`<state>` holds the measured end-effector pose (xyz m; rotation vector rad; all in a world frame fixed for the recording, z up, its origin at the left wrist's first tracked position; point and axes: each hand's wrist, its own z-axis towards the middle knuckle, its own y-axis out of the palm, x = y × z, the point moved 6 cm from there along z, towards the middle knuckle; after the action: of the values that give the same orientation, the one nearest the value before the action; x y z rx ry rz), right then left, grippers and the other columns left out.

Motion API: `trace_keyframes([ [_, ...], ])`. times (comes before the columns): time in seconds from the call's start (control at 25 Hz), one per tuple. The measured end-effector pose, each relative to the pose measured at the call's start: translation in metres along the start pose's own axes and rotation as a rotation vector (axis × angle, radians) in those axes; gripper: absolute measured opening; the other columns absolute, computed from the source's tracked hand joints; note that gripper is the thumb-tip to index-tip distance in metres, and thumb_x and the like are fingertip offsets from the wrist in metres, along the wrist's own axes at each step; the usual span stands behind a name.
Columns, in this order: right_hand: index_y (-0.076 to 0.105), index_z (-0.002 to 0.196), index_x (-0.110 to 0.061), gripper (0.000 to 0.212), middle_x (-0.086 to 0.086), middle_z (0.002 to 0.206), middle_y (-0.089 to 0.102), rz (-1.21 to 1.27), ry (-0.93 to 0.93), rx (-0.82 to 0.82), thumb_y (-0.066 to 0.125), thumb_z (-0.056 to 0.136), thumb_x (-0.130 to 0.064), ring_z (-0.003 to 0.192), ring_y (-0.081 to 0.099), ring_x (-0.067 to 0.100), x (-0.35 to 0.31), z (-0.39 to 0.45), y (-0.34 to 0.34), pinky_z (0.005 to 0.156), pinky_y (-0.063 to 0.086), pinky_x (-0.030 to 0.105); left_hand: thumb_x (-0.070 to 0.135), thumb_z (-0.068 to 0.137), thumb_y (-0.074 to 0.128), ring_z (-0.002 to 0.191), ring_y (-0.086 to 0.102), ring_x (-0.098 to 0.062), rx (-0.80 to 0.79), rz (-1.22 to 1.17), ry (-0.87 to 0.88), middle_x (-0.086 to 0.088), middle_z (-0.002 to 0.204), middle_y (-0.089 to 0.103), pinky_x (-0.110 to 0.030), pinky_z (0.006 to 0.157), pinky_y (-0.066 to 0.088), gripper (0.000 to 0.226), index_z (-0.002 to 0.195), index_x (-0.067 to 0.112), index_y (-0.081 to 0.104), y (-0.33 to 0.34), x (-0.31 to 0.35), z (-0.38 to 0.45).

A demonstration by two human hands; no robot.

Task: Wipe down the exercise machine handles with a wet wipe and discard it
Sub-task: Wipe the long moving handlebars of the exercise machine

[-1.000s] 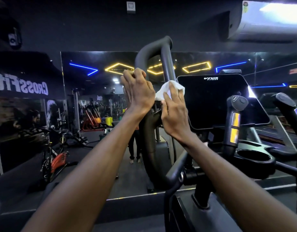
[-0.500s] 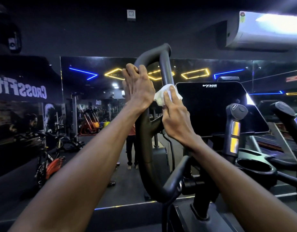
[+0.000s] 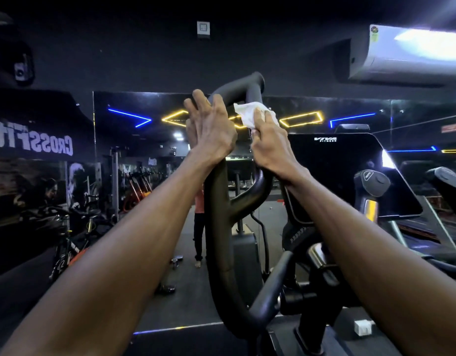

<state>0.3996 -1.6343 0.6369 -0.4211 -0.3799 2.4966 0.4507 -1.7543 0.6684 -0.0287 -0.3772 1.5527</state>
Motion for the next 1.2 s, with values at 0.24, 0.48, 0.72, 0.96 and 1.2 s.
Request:
trace_keyframes([
  [0.24,0.027,0.155,-0.009,0.058,0.014,0.165,0.017,-0.051,-0.014,0.028,0.04,0.099,-0.015,0.136,0.041,0.04,0.007,-0.02,0.012,0.105,0.04,0.044,0.006,0.078,0.055,0.114,0.035,-0.03,0.013,0.026,0.047,-0.011,0.128,0.033,-0.039,0.083,0.041,0.03,0.105,0.016,0.048,0.004,0.001,0.009],
  [0.48,0.029,0.152,-0.002,0.059,0.017,0.162,0.021,-0.089,-0.008,0.012,0.041,0.094,-0.009,0.143,0.03,0.039,0.002,0.024,0.011,0.108,0.033,0.041,0.006,0.079,0.051,0.117,0.037,-0.032,-0.046,0.009,0.058,-0.014,0.128,0.038,-0.039,0.087,0.037,0.036,0.114,0.014,0.048,0.006,0.004,0.024],
  [0.72,0.046,0.132,0.002,0.044,0.017,0.144,0.041,-0.134,0.007,0.061,0.038,0.09,-0.004,0.119,0.049,0.039,-0.006,0.057,0.006,0.074,0.03,0.031,0.007,0.086,0.048,0.112,0.04,-0.035,-0.087,-0.009,0.119,-0.016,0.128,0.038,-0.04,0.082,0.03,0.034,0.118,0.013,0.04,0.01,0.007,0.032],
  [0.96,0.046,0.131,0.003,0.043,0.021,0.141,0.042,-0.192,0.009,0.054,0.041,0.09,-0.008,0.122,0.047,0.04,-0.002,0.075,0.013,0.086,0.036,0.041,0.013,0.09,0.048,0.11,0.042,-0.038,-0.046,0.042,0.129,-0.019,0.13,0.038,-0.046,0.083,0.037,0.039,0.127,0.008,0.036,0.011,0.006,0.034],
  [1.2,0.039,0.141,0.002,0.05,0.023,0.152,0.036,-0.248,-0.135,-0.004,0.04,0.093,-0.009,0.141,0.033,0.035,-0.014,0.087,0.014,0.112,0.035,0.049,0.013,0.091,0.048,0.107,0.046,-0.034,0.019,-0.001,0.114,-0.016,0.127,0.042,-0.044,0.083,0.038,0.035,0.126,0.012,0.042,0.01,0.001,0.033],
])
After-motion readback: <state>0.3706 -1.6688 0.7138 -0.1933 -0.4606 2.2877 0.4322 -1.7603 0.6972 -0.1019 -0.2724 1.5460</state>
